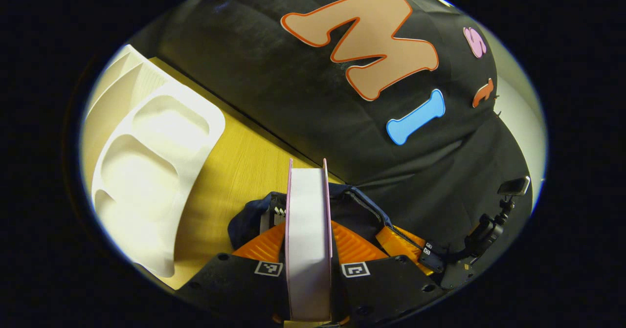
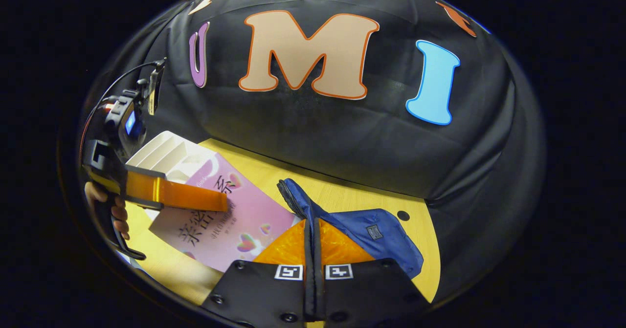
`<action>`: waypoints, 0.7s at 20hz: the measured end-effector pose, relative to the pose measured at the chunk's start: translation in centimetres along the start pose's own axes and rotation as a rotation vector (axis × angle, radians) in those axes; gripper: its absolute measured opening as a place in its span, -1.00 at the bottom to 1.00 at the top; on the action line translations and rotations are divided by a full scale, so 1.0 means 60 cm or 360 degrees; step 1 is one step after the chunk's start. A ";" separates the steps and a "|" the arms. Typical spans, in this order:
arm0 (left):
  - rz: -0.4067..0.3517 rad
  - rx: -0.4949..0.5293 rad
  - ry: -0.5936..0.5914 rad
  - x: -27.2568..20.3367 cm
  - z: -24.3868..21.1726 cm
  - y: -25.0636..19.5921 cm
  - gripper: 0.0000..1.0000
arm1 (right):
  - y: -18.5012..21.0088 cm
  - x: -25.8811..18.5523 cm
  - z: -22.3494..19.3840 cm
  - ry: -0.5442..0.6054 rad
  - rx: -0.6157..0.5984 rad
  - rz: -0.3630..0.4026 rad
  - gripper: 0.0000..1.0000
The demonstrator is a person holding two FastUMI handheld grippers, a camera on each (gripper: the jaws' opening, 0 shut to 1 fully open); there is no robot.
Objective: Open the schoolbag, grab two books from the bookshelf and put them into the schoolbag.
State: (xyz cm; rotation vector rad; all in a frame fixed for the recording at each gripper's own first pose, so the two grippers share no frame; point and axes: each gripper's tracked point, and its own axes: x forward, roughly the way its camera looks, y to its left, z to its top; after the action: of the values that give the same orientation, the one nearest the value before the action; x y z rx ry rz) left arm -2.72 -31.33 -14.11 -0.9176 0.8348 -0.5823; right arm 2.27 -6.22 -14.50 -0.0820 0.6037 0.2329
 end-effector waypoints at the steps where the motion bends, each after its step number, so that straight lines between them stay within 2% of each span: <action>1: -0.0002 -0.0015 -0.0009 0.005 -0.004 0.000 -0.41 | 0.003 0.001 0.001 -0.0001 -0.0003 0.0010 -0.94; 5: -0.0011 -0.0099 -0.0052 0.026 -0.017 -0.001 -0.46 | 0.024 0.004 0.001 -0.0001 -0.0026 0.0072 -0.94; 6: -0.0016 -0.0119 -0.0059 0.031 -0.021 0.000 -0.41 | 0.031 0.003 0.001 0.0000 -0.0034 0.0091 -0.94; 10: -0.0052 -0.0223 -0.0081 0.059 -0.042 -0.004 -0.41 | 0.056 0.002 -0.005 0.0017 -0.0068 0.0160 -0.94; 14: -0.0096 -0.0254 -0.0084 0.087 -0.064 -0.015 -0.37 | 0.068 -0.001 -0.007 0.0030 -0.0076 0.0203 -0.94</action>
State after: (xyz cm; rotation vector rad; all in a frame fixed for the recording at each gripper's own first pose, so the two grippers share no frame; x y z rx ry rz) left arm -3.05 -37.41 -16.59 -1.1025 0.8164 -0.5470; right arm 1.01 -2.35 -14.85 -0.0919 0.6228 0.3704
